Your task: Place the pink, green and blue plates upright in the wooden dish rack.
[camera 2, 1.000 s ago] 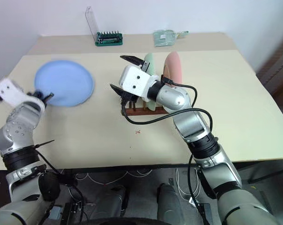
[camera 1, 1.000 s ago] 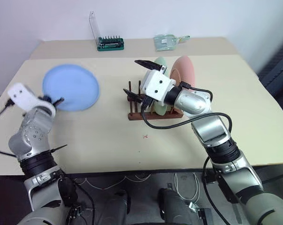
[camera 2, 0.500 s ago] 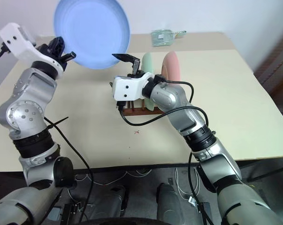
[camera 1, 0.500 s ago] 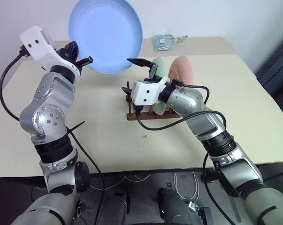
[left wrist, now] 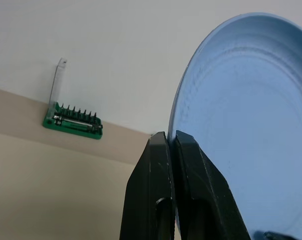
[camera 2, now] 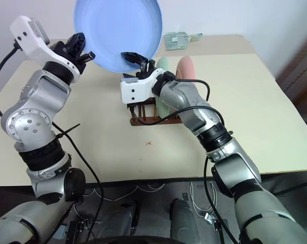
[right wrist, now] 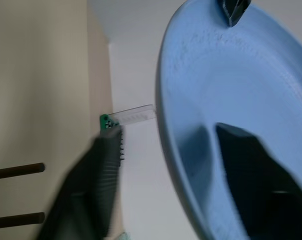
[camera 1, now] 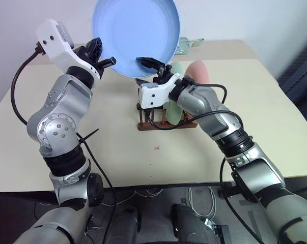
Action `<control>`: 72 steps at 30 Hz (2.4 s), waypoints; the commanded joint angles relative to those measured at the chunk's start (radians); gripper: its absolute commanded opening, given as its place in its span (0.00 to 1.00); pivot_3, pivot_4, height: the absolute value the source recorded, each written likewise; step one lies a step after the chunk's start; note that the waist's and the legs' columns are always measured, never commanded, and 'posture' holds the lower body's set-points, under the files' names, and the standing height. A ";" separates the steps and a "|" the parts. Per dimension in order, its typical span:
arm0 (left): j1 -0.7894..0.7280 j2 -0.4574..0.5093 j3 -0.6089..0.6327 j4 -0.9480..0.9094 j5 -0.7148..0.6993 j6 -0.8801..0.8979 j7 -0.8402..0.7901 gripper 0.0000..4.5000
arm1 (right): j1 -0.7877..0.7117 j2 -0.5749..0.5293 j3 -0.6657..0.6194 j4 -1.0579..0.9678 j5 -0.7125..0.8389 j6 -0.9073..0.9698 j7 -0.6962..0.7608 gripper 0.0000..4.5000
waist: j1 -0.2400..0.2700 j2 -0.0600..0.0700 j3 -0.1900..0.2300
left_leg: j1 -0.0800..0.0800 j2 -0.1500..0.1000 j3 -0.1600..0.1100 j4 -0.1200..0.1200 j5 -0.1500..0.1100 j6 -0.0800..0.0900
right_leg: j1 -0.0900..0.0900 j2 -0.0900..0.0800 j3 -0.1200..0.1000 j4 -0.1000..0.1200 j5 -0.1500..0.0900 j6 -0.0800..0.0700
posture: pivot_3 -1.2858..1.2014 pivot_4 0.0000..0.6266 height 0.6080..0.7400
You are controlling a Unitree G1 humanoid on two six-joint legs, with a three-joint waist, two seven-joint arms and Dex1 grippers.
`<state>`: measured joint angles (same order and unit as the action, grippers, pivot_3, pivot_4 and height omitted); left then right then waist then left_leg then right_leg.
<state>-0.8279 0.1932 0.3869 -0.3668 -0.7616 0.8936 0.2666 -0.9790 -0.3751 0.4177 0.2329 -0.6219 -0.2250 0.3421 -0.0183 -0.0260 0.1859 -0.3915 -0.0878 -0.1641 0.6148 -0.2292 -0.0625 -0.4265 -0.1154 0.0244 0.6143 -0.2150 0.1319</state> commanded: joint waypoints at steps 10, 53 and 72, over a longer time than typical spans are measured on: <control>-0.039 -0.025 0.073 -0.019 -0.068 -0.133 0.021 0.77 | -0.024 0.007 -0.033 -0.024 -0.006 -0.010 -0.021 0.00 | -0.001 0.000 0.000 | 0.000 0.000 0.000 0.000 0.000 0.000 | 0.000 0.000 0.000 0.000 0.000 0.000 | 0.52 0.24 1.00; 0.594 0.247 -0.147 0.163 0.454 -0.576 -0.500 0.88 | 0.213 0.583 -0.447 -0.625 1.287 1.138 -0.277 0.00 | -0.024 0.004 0.000 | 0.000 0.001 -0.002 -0.003 -0.003 0.005 | -0.003 0.002 0.000 0.003 0.001 -0.002 | 0.52 0.24 1.00; 0.605 0.235 -0.152 0.153 0.459 -0.563 -0.518 0.88 | 0.211 0.597 -0.466 -0.568 1.479 1.149 -0.539 0.00 | -0.024 0.004 -0.001 | 0.000 0.001 -0.002 -0.003 -0.003 0.005 | -0.002 0.002 0.000 0.003 0.001 -0.002 | 0.52 0.24 1.00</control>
<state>-0.2275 0.4273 0.2213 -0.1723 -0.3071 0.3391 -0.2489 -0.7547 0.1278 -0.0453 -0.3451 0.8330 0.9224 -0.1751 -0.0426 -0.0218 0.1852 -0.3912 -0.0865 -0.1660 0.6123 -0.2320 -0.0576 -0.4289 -0.1139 0.0245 0.6170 -0.2145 0.1303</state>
